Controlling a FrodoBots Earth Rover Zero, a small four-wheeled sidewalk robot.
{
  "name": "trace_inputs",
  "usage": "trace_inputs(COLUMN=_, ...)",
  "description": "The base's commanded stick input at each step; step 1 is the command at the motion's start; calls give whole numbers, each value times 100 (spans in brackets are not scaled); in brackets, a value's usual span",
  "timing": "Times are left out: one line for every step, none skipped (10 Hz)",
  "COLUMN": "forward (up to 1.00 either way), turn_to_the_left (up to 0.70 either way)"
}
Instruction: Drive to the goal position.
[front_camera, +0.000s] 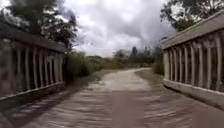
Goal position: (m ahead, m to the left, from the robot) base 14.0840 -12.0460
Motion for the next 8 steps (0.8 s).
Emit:
trace_inputs(forward=85, turn_to_the_left=0)
trace_inputs(forward=85, turn_to_the_left=0)
trace_inputs(forward=85, turn_to_the_left=0)
trace_inputs(forward=85, turn_to_the_left=0)
trace_inputs(forward=85, turn_to_the_left=0)
trace_inputs(forward=85, turn_to_the_left=0)
trace_inputs(forward=85, turn_to_the_left=0)
trace_inputs(forward=85, turn_to_the_left=0)
